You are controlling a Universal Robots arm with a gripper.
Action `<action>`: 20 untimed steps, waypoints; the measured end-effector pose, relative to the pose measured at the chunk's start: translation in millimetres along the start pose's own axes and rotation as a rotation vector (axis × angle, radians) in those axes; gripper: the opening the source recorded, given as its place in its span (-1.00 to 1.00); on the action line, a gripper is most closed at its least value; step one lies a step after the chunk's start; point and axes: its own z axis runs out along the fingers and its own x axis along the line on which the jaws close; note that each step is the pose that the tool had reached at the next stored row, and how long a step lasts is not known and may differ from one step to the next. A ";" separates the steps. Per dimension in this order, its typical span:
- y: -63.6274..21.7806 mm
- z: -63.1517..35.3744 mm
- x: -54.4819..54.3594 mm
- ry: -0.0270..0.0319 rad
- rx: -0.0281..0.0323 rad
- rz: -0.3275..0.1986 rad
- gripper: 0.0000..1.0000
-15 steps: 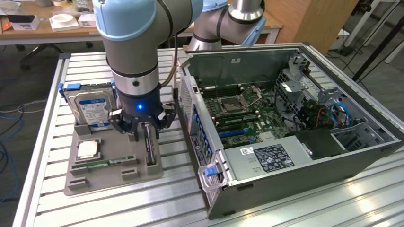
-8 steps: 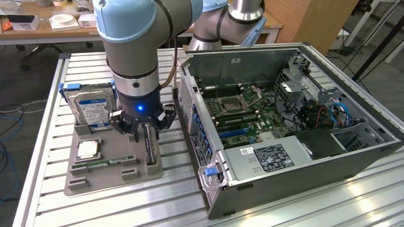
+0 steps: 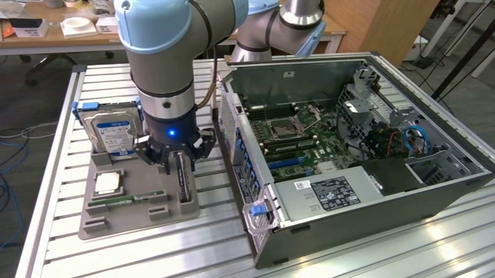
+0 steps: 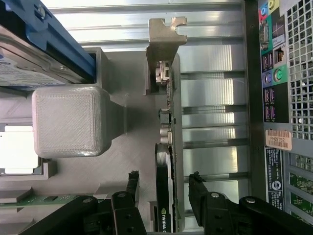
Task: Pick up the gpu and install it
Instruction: 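Pick up the gpu and move the gpu toward the slot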
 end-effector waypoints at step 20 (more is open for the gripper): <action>0.0 0.0 0.0 0.0000 -0.0001 0.000 -0.40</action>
